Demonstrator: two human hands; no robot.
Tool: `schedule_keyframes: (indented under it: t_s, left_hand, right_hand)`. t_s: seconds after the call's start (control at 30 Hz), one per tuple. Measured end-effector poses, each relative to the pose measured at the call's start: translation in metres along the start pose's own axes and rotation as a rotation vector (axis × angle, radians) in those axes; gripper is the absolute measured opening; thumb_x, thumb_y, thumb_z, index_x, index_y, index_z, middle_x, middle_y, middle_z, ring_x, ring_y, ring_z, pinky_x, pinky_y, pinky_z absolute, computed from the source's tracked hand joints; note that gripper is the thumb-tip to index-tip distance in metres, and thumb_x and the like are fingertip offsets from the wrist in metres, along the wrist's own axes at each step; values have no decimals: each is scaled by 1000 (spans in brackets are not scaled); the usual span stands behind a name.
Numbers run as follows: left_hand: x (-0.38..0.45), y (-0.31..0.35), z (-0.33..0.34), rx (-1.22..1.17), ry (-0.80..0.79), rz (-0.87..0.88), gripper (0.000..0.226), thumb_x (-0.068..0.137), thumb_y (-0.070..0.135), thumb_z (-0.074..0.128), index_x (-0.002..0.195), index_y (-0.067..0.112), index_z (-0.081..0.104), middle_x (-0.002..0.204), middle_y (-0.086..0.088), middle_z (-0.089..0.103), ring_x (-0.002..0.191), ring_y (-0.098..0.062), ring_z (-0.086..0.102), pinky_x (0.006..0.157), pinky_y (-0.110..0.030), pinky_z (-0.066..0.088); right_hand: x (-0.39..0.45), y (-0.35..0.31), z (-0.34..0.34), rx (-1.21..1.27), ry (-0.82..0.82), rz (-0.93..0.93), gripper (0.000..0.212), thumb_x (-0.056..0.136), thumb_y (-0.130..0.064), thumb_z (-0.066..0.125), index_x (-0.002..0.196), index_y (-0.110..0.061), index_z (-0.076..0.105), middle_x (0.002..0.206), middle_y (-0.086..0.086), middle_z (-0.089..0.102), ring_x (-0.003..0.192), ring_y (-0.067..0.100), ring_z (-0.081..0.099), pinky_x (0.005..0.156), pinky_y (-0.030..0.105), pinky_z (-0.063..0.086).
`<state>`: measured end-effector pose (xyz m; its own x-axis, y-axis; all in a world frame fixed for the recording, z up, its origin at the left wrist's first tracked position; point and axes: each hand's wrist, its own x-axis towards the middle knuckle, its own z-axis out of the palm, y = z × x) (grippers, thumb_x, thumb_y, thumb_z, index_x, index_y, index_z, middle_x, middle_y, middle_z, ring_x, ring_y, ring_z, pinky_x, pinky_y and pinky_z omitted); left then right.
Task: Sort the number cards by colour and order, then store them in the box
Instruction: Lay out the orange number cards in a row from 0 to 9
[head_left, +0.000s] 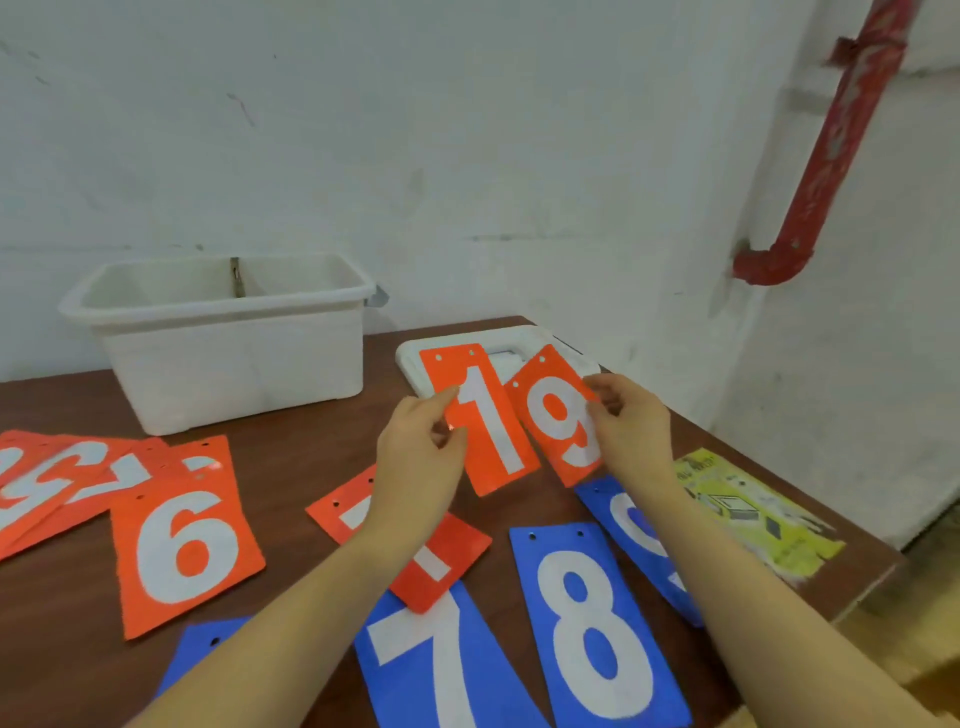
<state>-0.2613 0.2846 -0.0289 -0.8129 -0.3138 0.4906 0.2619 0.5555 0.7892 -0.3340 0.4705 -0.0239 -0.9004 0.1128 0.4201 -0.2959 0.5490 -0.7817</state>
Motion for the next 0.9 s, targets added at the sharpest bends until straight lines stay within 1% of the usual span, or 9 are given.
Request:
schedule_keyframes:
  t_s: [0.1, 0.17, 0.23, 0.3, 0.37, 0.5, 0.63, 0.7, 0.9]
  left_hand:
    - [3, -5, 4, 39, -32, -19, 43, 86, 8, 59, 127, 19, 54, 93, 1, 50, 84, -16, 59, 79, -18, 41]
    - [2, -4, 4, 47, -50, -9, 43, 86, 8, 58, 128, 18, 53, 95, 2, 49, 86, -16, 59, 81, -21, 42]
    - [-1, -2, 1, 41, -68, -8, 44, 87, 8, 57, 129, 19, 52, 95, 2, 49, 86, -16, 60, 82, -23, 45]
    - [-3, 0, -5, 53, -72, -1, 45, 87, 8, 56, 130, 20, 51, 95, 2, 49, 85, -14, 59, 80, -22, 44]
    - [-5, 4, -15, 89, -70, 15, 45, 87, 10, 56, 131, 21, 50, 95, 0, 50, 84, -12, 57, 75, -15, 38]
    - [-17, 17, -52, 87, -52, 52, 45, 86, 9, 57, 128, 24, 53, 87, 4, 49, 79, -8, 54, 71, -6, 38]
    - [-44, 28, -111, 91, 28, 124, 48, 83, 4, 60, 122, 31, 54, 82, 8, 50, 73, -5, 53, 76, -9, 41]
    - [-60, 27, -145, 126, 79, 142, 48, 82, 2, 61, 122, 29, 54, 80, 12, 47, 70, 0, 51, 71, -2, 37]
    - [-102, -4, -251, 223, 234, 51, 47, 84, 2, 59, 122, 29, 55, 79, 12, 46, 67, -5, 50, 67, -2, 37]
  right_hand:
    - [10, 18, 7, -177, -58, -35, 32, 88, -5, 46, 116, -8, 63, 110, 8, 66, 101, 23, 61, 83, 30, 47]
    - [13, 24, 11, -354, -98, -48, 27, 90, -10, 46, 111, -11, 63, 108, 7, 65, 100, 26, 59, 90, 37, 45]
    - [14, 24, 11, -647, -139, -22, 24, 90, -14, 47, 108, -16, 63, 113, 5, 59, 106, 26, 52, 96, 40, 34]
    - [11, 17, 11, -780, -140, -13, 23, 91, -16, 46, 107, -17, 63, 118, 6, 52, 112, 27, 45, 99, 41, 28]
    - [3, -1, 10, -656, -146, -28, 25, 93, -22, 45, 111, -19, 62, 120, 5, 53, 113, 27, 46, 99, 42, 28]
    - [-39, -65, 20, -96, -296, -58, 33, 93, -35, 49, 124, -24, 54, 109, -4, 63, 102, 15, 59, 99, 40, 39]
    - [-92, -123, 37, 300, -319, -128, 28, 88, -19, 59, 115, -25, 56, 88, -6, 64, 75, 10, 61, 72, 25, 50]
    - [-115, -148, 46, 389, -313, -181, 28, 85, -10, 59, 109, -24, 58, 82, -7, 61, 70, 7, 57, 63, 17, 45]
    - [-175, -208, 112, 468, -513, -229, 27, 89, -12, 56, 116, -19, 57, 85, 2, 64, 73, 14, 60, 63, 22, 48]
